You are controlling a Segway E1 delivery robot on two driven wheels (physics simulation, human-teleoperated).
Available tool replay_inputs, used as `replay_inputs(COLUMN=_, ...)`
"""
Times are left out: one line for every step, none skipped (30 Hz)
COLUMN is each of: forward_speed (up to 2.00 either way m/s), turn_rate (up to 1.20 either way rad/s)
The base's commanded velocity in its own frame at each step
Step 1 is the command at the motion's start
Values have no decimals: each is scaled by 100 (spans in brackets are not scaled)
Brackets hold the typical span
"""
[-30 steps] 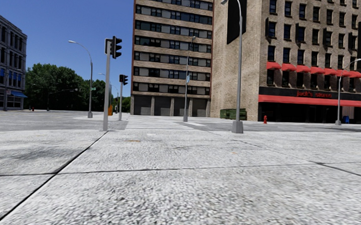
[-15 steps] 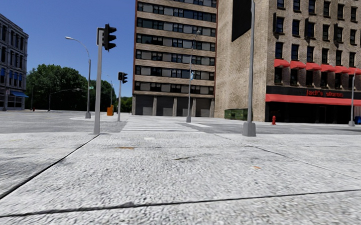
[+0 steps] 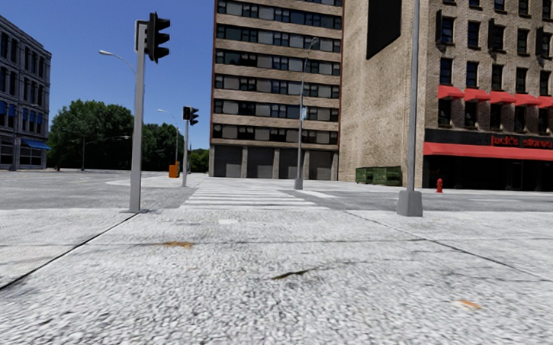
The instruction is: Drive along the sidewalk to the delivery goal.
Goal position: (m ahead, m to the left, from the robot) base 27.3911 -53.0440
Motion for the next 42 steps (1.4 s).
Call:
replay_inputs(forward_speed=200, turn_rate=20)
replay_inputs(forward_speed=200, turn_rate=20)
replay_inputs(forward_speed=200, turn_rate=21)
replay_inputs(forward_speed=200, turn_rate=21)
replay_inputs(forward_speed=200, turn_rate=21)
replay_inputs(forward_speed=200, turn_rate=21)
replay_inputs(forward_speed=200, turn_rate=22)
replay_inputs(forward_speed=200, turn_rate=22)
replay_inputs(forward_speed=200, turn_rate=22)
replay_inputs(forward_speed=200, turn_rate=23)
replay_inputs(forward_speed=200, turn_rate=23)
replay_inputs(forward_speed=200, turn_rate=23)
replay_inputs(forward_speed=200, turn_rate=23)
replay_inputs(forward_speed=200, turn_rate=23)
replay_inputs(forward_speed=200, turn_rate=23)
replay_inputs(forward_speed=200, turn_rate=23)
replay_inputs(forward_speed=200, turn_rate=23)
replay_inputs(forward_speed=200, turn_rate=23)
replay_inputs(forward_speed=200, turn_rate=23)
replay_inputs(forward_speed=200, turn_rate=23)
replay_inputs(forward_speed=200, turn_rate=23)
replay_inputs(forward_speed=200, turn_rate=23)
replay_inputs(forward_speed=200, turn_rate=23)
replay_inputs(forward_speed=200, turn_rate=23)
replay_inputs(forward_speed=200, turn_rate=23)
replay_inputs(forward_speed=200, turn_rate=23)
replay_inputs(forward_speed=200, turn_rate=23)
replay_inputs(forward_speed=200, turn_rate=23)
replay_inputs(forward_speed=200, turn_rate=23)
replay_inputs(forward_speed=200, turn_rate=23)
replay_inputs(forward_speed=200, turn_rate=23)
replay_inputs(forward_speed=200, turn_rate=23)
replay_inputs(forward_speed=200, turn_rate=23)
replay_inputs(forward_speed=200, turn_rate=23)
replay_inputs(forward_speed=200, turn_rate=23)
replay_inputs(forward_speed=200, turn_rate=23)
replay_inputs(forward_speed=200, turn_rate=0)
replay_inputs(forward_speed=200, turn_rate=0)
replay_inputs(forward_speed=200, turn_rate=0)
replay_inputs(forward_speed=200, turn_rate=0)
replay_inputs(forward_speed=200, turn_rate=0)
replay_inputs(forward_speed=200, turn_rate=0)
